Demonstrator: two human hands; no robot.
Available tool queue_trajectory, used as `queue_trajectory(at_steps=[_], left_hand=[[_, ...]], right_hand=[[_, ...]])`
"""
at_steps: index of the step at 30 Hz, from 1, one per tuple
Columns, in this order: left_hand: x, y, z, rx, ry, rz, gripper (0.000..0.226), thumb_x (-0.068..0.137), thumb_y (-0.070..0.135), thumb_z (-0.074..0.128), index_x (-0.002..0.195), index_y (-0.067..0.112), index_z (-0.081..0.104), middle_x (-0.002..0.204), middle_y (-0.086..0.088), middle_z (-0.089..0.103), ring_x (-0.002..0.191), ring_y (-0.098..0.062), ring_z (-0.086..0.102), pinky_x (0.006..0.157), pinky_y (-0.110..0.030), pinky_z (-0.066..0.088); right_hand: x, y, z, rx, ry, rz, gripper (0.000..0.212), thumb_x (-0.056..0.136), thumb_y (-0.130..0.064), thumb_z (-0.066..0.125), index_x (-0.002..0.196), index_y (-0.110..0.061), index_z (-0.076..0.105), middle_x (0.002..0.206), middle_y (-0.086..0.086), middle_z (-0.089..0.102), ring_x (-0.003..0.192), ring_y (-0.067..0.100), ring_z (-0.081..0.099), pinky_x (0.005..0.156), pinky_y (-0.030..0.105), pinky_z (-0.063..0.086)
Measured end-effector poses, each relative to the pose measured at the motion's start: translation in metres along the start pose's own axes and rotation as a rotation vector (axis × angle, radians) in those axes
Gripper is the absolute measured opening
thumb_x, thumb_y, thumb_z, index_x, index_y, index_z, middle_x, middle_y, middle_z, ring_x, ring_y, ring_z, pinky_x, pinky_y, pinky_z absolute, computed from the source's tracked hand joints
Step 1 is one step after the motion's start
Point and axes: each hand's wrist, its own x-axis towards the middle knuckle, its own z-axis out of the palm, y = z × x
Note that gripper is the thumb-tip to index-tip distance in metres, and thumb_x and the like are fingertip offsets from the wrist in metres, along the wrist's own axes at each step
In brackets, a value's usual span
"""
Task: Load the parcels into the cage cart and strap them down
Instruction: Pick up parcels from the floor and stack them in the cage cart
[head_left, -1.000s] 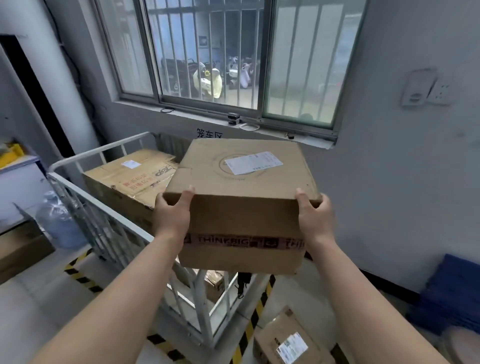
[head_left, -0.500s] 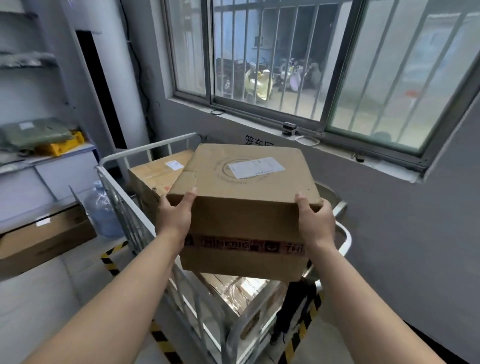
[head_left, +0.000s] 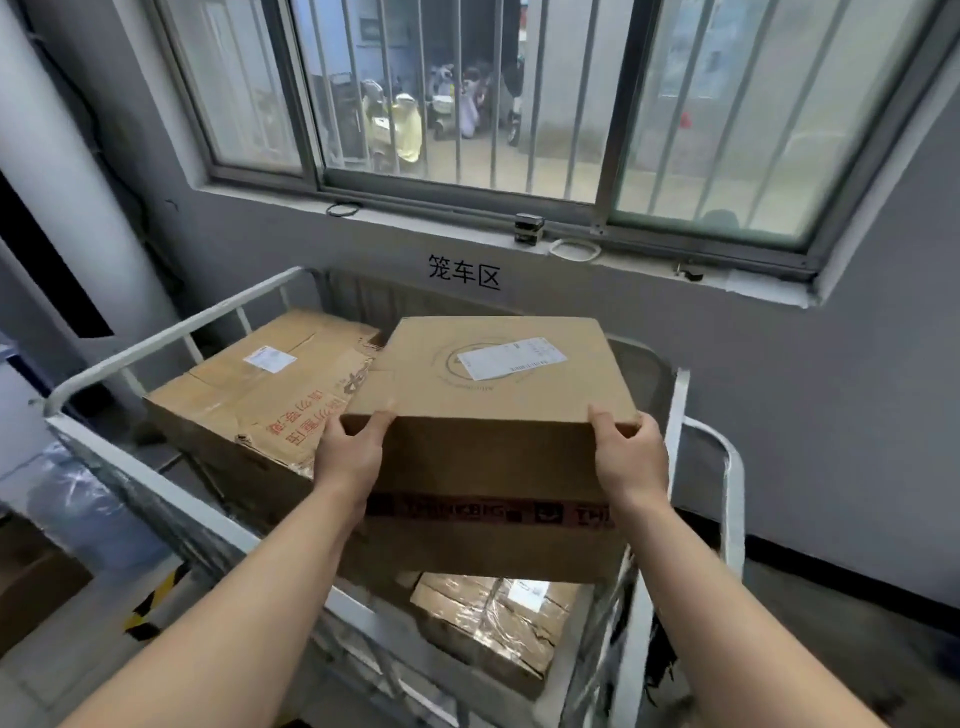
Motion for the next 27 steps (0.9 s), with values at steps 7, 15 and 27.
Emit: queue_trajectory(at_steps=[7, 15, 27], left_hand=[[0.06, -0.011, 0.015, 0.079, -0.183, -0.042, 0.068, 0.085, 0.047, 0.066, 0.137, 0.012, 0.041, 0.129, -0.006, 0.051, 0.112, -0.022, 0.047, 0.089, -0.038, 0.043], [0.108, -0.036, 0.068, 0.175, -0.276, -0.146, 0.054, 0.081, 0.046, 0.071, 0.116, 0.009, 0.055, 0.112, -0.006, 0.059, 0.1, -0.024, 0.054, 0.08, -0.035, 0.043], [0.19, -0.091, 0.158, 0.313, -0.329, -0.22, 0.079, 0.074, 0.043, 0.078, 0.14, 0.016, 0.044, 0.132, 0.0, 0.054, 0.117, -0.023, 0.051, 0.099, -0.039, 0.044]], right_hand=[[-0.001, 0.018, 0.028, -0.003, 0.13, 0.137, 0.083, 0.063, -0.073, 0.048, 0.125, -0.018, 0.051, 0.12, 0.0, 0.059, 0.108, 0.024, 0.057, 0.094, 0.048, 0.049], [0.046, 0.06, 0.043, 0.003, 0.184, 0.243, 0.067, 0.079, -0.061, 0.055, 0.132, -0.02, 0.046, 0.122, -0.001, 0.058, 0.109, 0.023, 0.057, 0.094, 0.048, 0.049], [0.135, 0.137, 0.078, 0.125, 0.163, 0.443, 0.046, 0.09, -0.037, 0.06, 0.13, -0.018, 0.047, 0.118, 0.0, 0.059, 0.105, 0.02, 0.055, 0.094, 0.041, 0.049]])
